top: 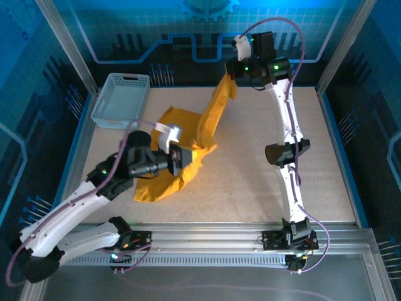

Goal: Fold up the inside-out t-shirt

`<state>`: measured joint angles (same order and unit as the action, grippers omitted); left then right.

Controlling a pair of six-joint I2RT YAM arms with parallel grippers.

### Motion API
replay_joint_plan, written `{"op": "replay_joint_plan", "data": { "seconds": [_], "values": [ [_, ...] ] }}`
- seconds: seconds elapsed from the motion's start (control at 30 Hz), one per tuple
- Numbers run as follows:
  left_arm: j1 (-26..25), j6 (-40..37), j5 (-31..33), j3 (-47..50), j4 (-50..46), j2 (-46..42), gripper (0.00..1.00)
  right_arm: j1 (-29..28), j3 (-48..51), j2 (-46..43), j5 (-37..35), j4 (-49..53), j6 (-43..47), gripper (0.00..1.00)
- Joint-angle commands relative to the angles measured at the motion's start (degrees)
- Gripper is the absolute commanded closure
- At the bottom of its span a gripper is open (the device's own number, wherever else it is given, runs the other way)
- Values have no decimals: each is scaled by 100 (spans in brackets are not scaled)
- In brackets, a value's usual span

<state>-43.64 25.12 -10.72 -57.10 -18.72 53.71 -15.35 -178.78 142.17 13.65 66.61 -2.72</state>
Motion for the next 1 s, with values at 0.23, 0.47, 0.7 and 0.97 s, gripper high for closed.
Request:
{"op": "replay_joint_plan", "data": {
  "seconds": [0.23,0.47,0.7,0.97],
  "values": [
    [-1911,379,770,-171,1976,2679,99,675,-304,237,-450,1212,343,100],
    [-2241,423,515,-1219,1989,4269,45,1040,-307,204,-1126,1712,180,65],
    [-2197,-85,1408,-743,1546,3207,3,1618,-70,-630,-1417,1913,3,35],
    [-370,536,2553,391,227,1408,1,1359,2678,-3312,-1895,1163,-23,28]
  ]
}}
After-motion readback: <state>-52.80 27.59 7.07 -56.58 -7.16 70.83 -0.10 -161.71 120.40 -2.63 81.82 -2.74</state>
